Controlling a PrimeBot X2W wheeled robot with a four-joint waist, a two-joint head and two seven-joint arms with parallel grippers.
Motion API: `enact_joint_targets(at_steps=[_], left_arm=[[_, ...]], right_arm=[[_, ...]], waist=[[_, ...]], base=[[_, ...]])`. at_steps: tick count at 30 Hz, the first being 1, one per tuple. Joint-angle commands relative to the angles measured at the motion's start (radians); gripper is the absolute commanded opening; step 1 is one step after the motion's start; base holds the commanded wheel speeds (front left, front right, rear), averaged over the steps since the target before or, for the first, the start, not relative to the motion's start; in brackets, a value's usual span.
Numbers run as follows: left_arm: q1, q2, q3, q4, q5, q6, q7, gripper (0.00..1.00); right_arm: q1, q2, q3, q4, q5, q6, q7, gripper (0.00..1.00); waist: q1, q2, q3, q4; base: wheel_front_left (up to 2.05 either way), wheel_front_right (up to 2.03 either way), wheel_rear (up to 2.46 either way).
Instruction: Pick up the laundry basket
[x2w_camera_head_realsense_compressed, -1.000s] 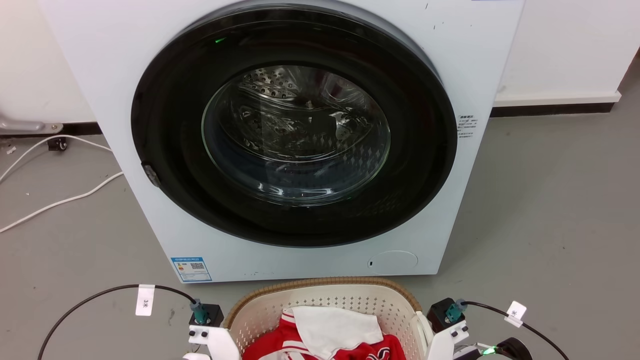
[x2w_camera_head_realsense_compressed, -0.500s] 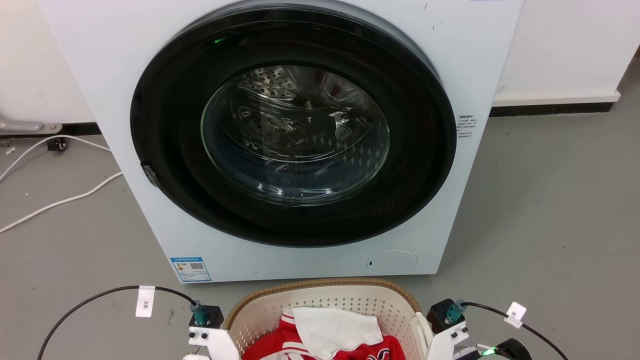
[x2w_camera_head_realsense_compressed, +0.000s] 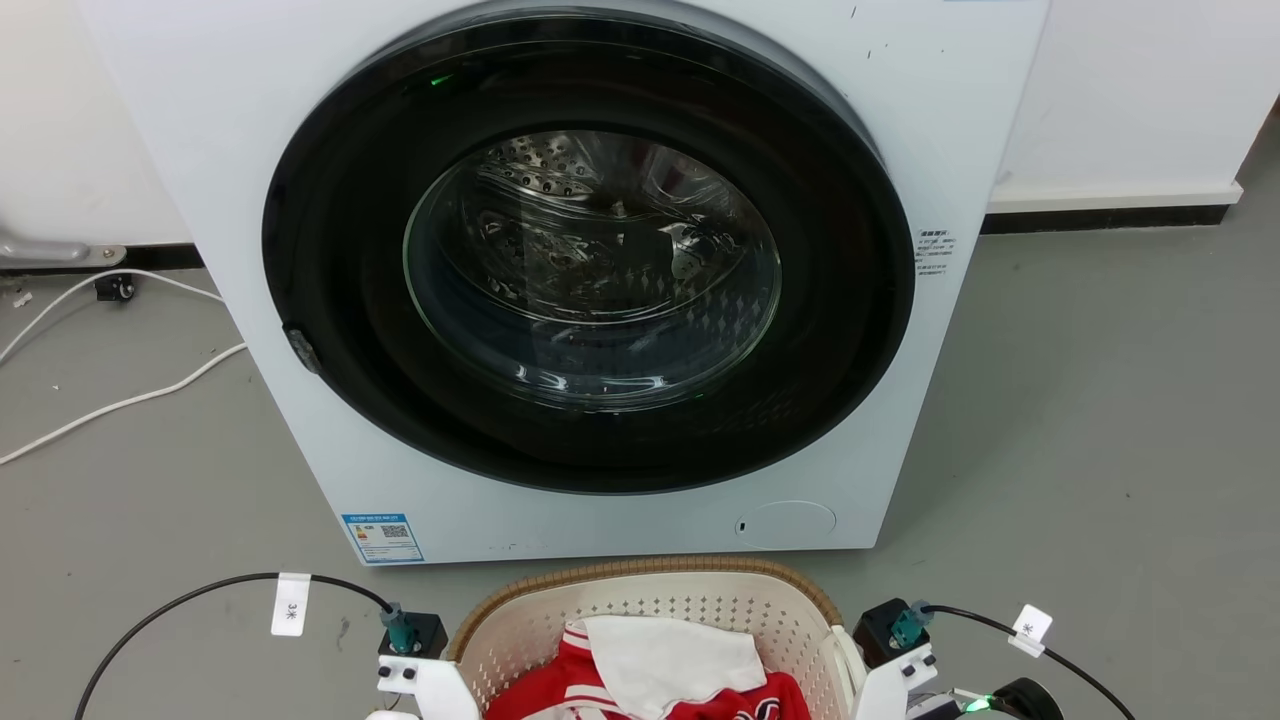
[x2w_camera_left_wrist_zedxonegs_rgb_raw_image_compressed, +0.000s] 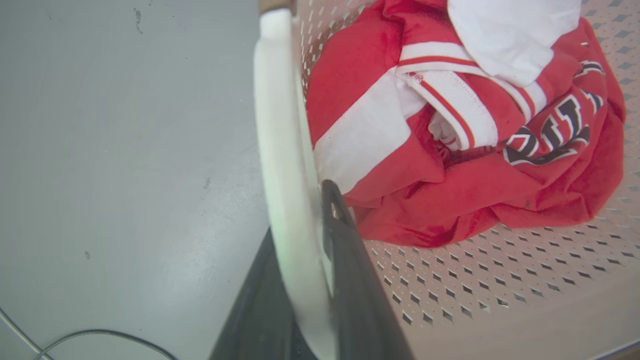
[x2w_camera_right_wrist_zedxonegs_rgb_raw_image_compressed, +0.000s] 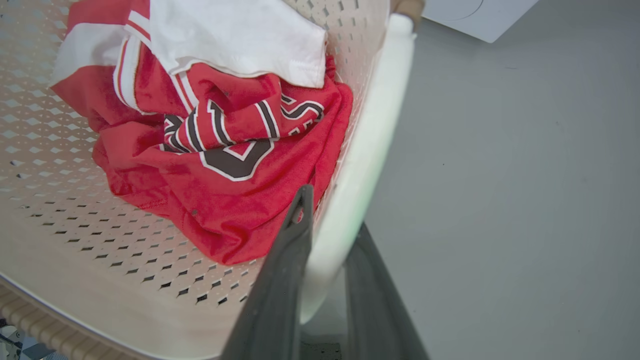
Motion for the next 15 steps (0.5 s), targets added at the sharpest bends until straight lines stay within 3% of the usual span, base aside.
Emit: enact_joint_targets(at_steps=[1, 15], left_arm=[[-0.016, -0.005, -0.007, -0.003, -0.004, -0.004, -0.007, 0.0], [-0.023, 0.0, -0.03, -0.002, -0.028, -0.004, -0.01, 0.0]], right_arm=[[0.005, 0.0, 0.005, 0.0, 0.002, -0.001, -0.006, 0.0], [0.002, -0.002, 0.01, 0.0, 0.007, -0.001, -0.002, 0.0]], waist=[[0.0, -0.0001, 0.001, 0.0], [0.0, -0.0001, 0.003, 0.001]], base=[[0.0, 0.0, 0.0], [0.0, 0.0, 0.0]])
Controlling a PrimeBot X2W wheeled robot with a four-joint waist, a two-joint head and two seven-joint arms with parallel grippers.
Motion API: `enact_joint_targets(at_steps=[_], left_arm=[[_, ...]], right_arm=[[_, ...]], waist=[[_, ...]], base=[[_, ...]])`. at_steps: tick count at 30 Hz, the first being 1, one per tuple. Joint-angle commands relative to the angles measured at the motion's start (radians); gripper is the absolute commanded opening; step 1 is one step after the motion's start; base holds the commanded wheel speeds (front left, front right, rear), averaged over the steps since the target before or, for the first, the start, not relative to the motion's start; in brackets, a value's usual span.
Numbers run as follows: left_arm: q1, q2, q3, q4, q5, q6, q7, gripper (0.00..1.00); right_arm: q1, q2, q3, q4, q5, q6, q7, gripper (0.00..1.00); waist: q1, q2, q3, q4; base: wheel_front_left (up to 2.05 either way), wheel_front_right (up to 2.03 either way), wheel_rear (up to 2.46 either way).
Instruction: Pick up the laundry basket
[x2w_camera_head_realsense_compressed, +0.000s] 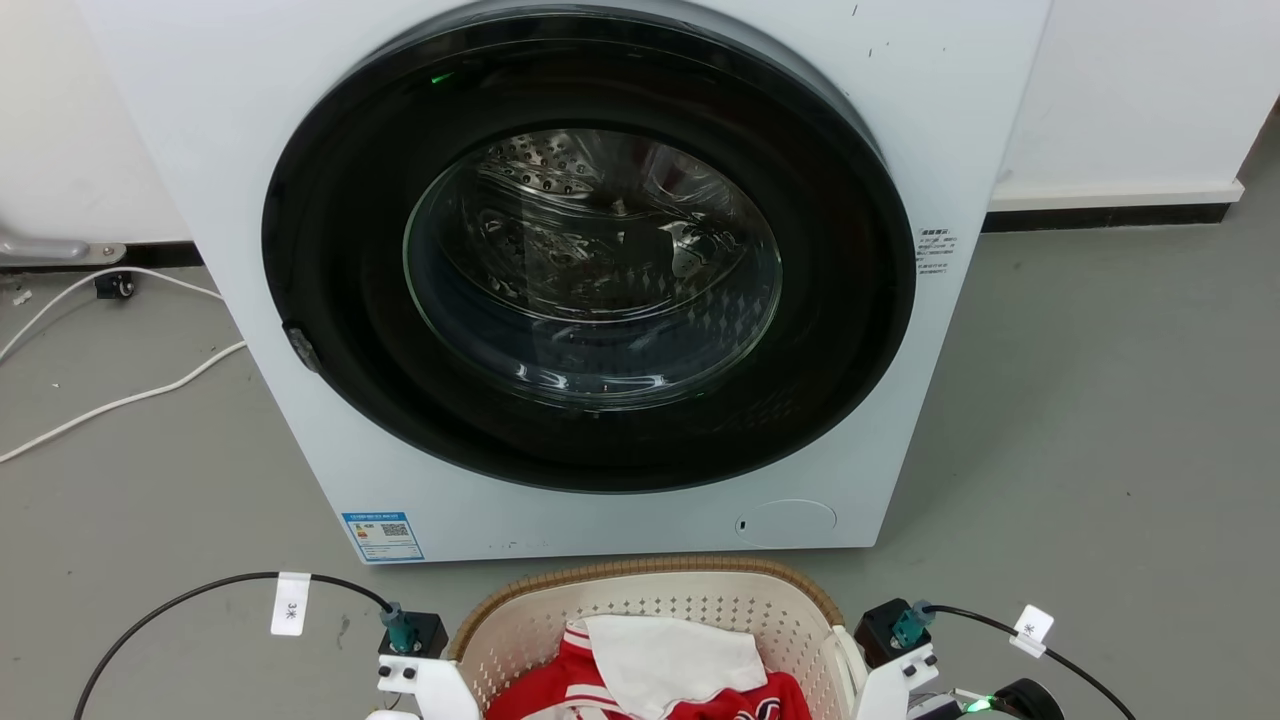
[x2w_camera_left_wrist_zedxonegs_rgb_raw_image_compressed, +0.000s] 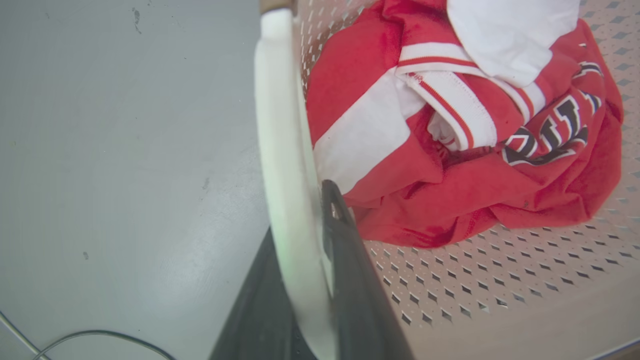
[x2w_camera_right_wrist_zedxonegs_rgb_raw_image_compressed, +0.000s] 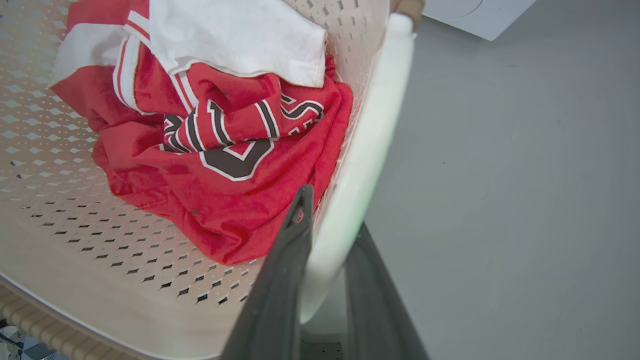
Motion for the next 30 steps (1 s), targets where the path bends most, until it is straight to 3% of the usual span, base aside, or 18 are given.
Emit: enact_joint_targets(at_steps=[1, 30], left_arm=[[-0.018, -0.001, -0.006, -0.003, -0.003, -0.004, -0.003, 0.0], [-0.018, 0.0, -0.053, 0.0, -0.043, -0.004, -0.017, 0.0]], right_arm=[[0.002, -0.001, 0.005, 0.0, -0.001, -0.001, -0.002, 0.0], [0.004, -0.001, 0.01, 0.0, 0.002, -0.001, -0.007, 0.0]], waist=[[0.0, -0.0001, 0.0, 0.0], [0.0, -0.0001, -0.001, -0.001]], base=[[0.0, 0.0, 0.0], [0.0, 0.0, 0.0]])
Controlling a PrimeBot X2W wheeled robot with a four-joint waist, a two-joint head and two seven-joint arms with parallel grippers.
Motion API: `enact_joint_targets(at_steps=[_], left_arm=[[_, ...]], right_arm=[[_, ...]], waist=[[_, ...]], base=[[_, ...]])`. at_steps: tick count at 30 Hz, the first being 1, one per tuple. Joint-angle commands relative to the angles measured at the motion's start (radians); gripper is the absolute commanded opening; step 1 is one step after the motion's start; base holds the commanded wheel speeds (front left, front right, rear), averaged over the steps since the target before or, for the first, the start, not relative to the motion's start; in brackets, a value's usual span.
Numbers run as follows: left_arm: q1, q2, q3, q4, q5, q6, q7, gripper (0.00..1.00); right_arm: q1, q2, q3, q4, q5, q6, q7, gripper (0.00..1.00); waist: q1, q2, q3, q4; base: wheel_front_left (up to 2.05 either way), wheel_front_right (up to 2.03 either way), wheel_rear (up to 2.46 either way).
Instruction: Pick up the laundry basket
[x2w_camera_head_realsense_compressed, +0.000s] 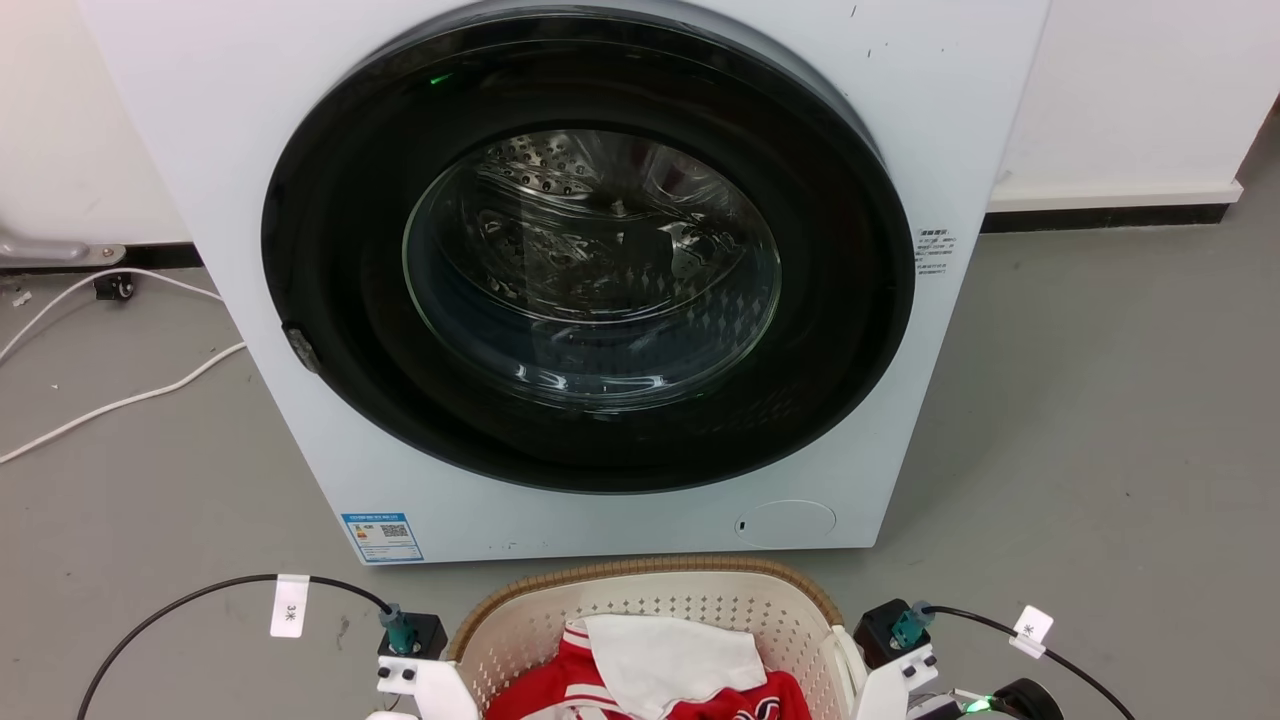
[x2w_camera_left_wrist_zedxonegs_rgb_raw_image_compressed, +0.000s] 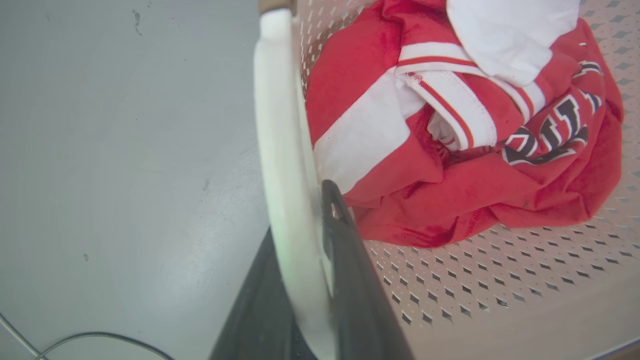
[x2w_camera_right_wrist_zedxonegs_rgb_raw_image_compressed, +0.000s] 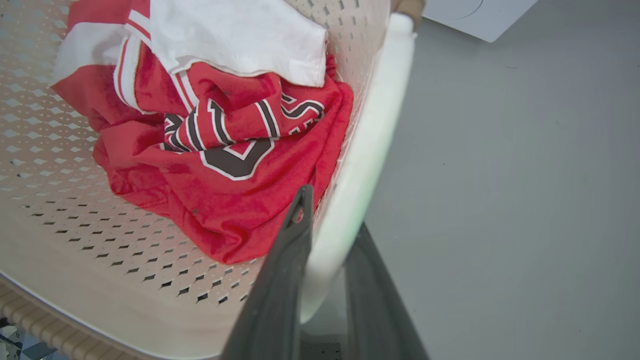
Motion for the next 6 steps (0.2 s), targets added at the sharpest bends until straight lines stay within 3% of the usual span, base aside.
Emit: enact_joint_targets(at_steps=[1, 6], left_arm=[[-0.013, -0.003, -0.007, -0.004, -0.002, -0.004, -0.003, 0.0], [-0.013, -0.004, -0.016, -0.003, -0.009, -0.004, -0.006, 0.0]], right_arm=[[0.005, -0.001, 0.005, 0.0, 0.001, -0.001, -0.002, 0.0], [0.01, -0.005, 0.007, 0.0, 0.001, -0.001, -0.001, 0.0]], waist=[[0.0, 0.0, 0.0, 0.001], [0.0, 0.0, -0.002, 0.002]], base=[[0.0, 0.0, 0.0], [0.0, 0.0, 0.0]])
